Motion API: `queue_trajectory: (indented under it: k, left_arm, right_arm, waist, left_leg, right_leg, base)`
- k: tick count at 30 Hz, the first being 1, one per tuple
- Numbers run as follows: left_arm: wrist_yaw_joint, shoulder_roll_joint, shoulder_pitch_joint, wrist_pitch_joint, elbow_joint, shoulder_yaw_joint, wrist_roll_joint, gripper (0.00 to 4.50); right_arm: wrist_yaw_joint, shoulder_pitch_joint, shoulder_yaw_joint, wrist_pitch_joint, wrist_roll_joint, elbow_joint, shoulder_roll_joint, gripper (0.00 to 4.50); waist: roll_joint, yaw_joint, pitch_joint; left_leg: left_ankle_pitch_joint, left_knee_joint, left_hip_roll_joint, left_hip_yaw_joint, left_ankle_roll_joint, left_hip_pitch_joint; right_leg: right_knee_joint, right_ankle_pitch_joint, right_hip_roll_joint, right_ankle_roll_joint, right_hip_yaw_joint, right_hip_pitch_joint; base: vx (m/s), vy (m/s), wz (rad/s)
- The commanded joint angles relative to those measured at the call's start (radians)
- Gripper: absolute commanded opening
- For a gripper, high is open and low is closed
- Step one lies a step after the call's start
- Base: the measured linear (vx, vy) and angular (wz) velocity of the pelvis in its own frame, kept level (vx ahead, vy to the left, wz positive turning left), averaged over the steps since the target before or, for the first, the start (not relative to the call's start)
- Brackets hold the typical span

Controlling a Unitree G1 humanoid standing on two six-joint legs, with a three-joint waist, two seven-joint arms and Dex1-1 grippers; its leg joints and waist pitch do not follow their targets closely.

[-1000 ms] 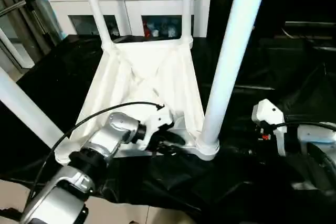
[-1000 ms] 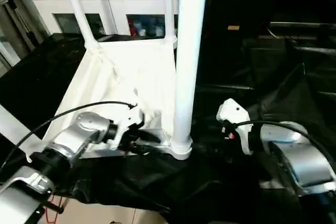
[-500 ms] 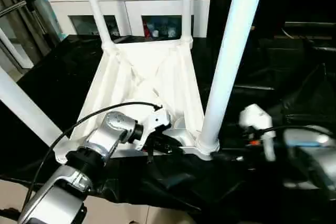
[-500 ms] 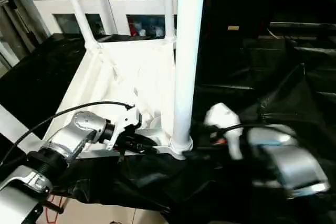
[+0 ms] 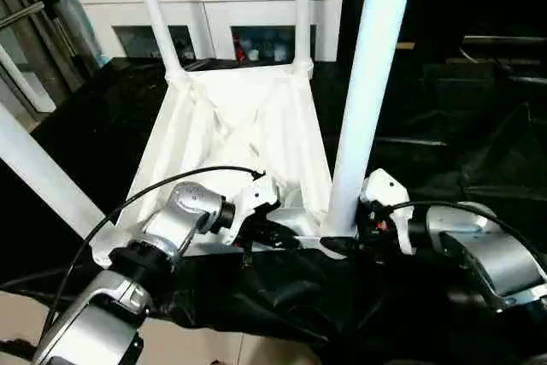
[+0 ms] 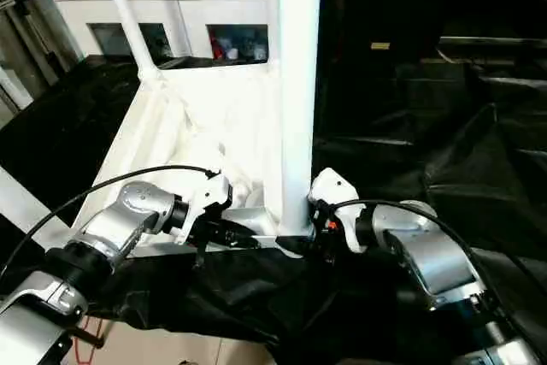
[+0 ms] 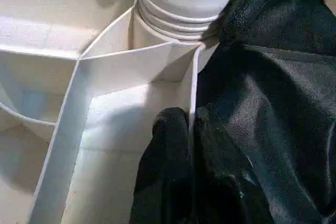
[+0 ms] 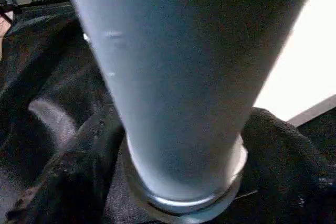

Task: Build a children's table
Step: Rotate leg to tighten

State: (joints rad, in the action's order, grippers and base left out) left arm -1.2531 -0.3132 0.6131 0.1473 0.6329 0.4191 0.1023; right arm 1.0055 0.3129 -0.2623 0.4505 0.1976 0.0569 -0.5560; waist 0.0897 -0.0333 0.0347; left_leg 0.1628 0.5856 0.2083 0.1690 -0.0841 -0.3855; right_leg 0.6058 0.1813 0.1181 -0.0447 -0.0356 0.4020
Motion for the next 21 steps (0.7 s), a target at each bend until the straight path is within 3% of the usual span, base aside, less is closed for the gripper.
queue_trajectory:
  k: [1, 3, 6, 8, 9, 11, 13, 17, 18, 20, 21]
  left_arm:
    - [0.020, -0.001, -0.027, 0.019, 0.010, -0.018, 0.003, 0.00]
    - [0.021, -0.002, -0.031, 0.024, 0.004, -0.022, 0.004, 0.00]
    - [0.023, -0.003, -0.037, 0.033, -0.004, -0.025, 0.005, 0.00]
    - [0.027, -0.004, -0.042, 0.046, -0.011, -0.029, 0.007, 0.00]
    - [0.030, -0.004, -0.044, 0.052, -0.013, -0.031, 0.008, 0.00]
    - [0.037, -0.001, -0.044, 0.059, -0.015, -0.035, 0.008, 0.00]
    - [0.108, 0.031, -0.031, 0.095, -0.011, -0.061, 0.009, 0.00]
    - [0.229, 0.093, -0.002, 0.131, 0.012, -0.088, -0.003, 0.00]
    - [0.299, 0.131, 0.013, 0.146, 0.023, -0.096, -0.013, 0.00]
    - [0.299, 0.131, 0.013, 0.146, 0.023, -0.096, -0.013, 0.00]
    - [0.386, 0.188, 0.029, 0.172, 0.028, -0.101, -0.025, 0.00]
  right_arm:
    - [-0.014, 0.017, -0.017, -0.020, -0.019, 0.017, 0.021, 3.41]
    - [-0.019, 0.021, -0.016, -0.028, -0.026, 0.031, 0.032, 3.26]
    - [-0.024, 0.025, -0.018, -0.035, -0.028, 0.048, 0.046, 2.97]
    - [-0.037, 0.025, -0.014, -0.039, -0.022, 0.061, 0.063, 2.85]
    - [-0.044, 0.025, -0.009, -0.042, -0.019, 0.067, 0.072, 2.81]
    - [-0.058, 0.025, -0.001, -0.043, -0.015, 0.076, 0.084, 2.77]
    - [-0.142, 0.029, 0.034, -0.042, -0.006, 0.117, 0.145, 2.75]
    - [-0.252, 0.032, 0.064, -0.037, -0.010, 0.172, 0.226, 2.74]
    - [-0.316, 0.036, 0.074, -0.033, -0.021, 0.202, 0.272, 2.74]
    - [-0.316, 0.036, 0.074, -0.033, -0.021, 0.202, 0.272, 2.74]
    - [-0.416, 0.044, 0.081, -0.033, -0.045, 0.241, 0.339, 2.74]
  waist:
    - [-0.029, -0.004, -0.047]
    - [-0.034, -0.003, -0.047]
    - [-0.035, 0.000, -0.045]
    - [-0.027, 0.000, -0.043]
    - [-0.032, 0.003, -0.042]
    - [-0.031, 0.006, -0.041]
    - [-0.027, 0.012, -0.042]
    - [-0.026, 0.026, -0.044]
    - [-0.021, 0.025, -0.044]
    - [-0.026, 0.029, -0.045]
    - [-0.021, 0.030, -0.043]
  left_leg:
    - [0.378, -0.079, -0.003, 0.007, 0.021, 0.007]
    - [0.382, -0.080, -0.003, 0.007, 0.020, 0.006]
    - [0.396, -0.081, -0.004, 0.006, 0.018, 0.007]
    - [0.408, -0.083, -0.003, 0.004, 0.014, 0.009]
    - [0.412, -0.082, -0.004, 0.006, 0.014, 0.008]
    - [0.418, -0.085, -0.005, 0.002, 0.009, 0.005]
    - [0.435, -0.083, -0.008, 0.001, -0.002, 0.008]
    - [0.433, -0.086, -0.006, 0.003, 0.003, 0.010]
    - [0.436, -0.086, -0.006, 0.001, 0.001, 0.012]
    - [0.445, -0.086, -0.010, 0.001, -0.002, 0.011]
    - [0.438, -0.087, -0.008, 0.004, 0.001, 0.011]
  right_leg:
    - [-0.097, 0.438, 0.004, 0.179, 0.008, -0.035]
    - [-0.099, 0.452, 0.005, 0.172, 0.007, -0.034]
    - [-0.102, 0.490, 0.005, 0.156, 0.007, -0.030]
    - [-0.103, 0.506, 0.005, 0.153, 0.007, -0.029]
    - [-0.105, 0.513, 0.005, 0.150, 0.006, -0.028]
    - [-0.106, 0.538, 0.006, 0.140, 0.004, -0.030]
    - [-0.110, 0.556, 0.006, 0.135, 0.001, -0.024]
    - [-0.108, 0.475, 0.000, 0.163, 0.000, -0.026]
    - [-0.108, 0.472, 0.001, 0.166, -0.002, -0.026]
    - [-0.111, 0.489, 0.001, 0.160, -0.005, -0.028]
    - [-0.115, 0.477, 0.001, 0.159, -0.002, -0.023]
  base:
    - [0.000, 0.000, 0.00]
    - [0.000, 0.000, 0.00]
    - [0.000, 0.000, 0.00]
    - [0.000, 0.000, 0.00]
    - [0.000, 0.000, 0.00]
    - [0.000, 0.000, 0.00]
    - [0.000, 0.000, 0.00]
    - [0.000, 0.000, 0.00]
    - [0.000, 0.000, 0.00]
    - [0.000, 0.000, 0.00]
    - [0.000, 0.000, 0.00]
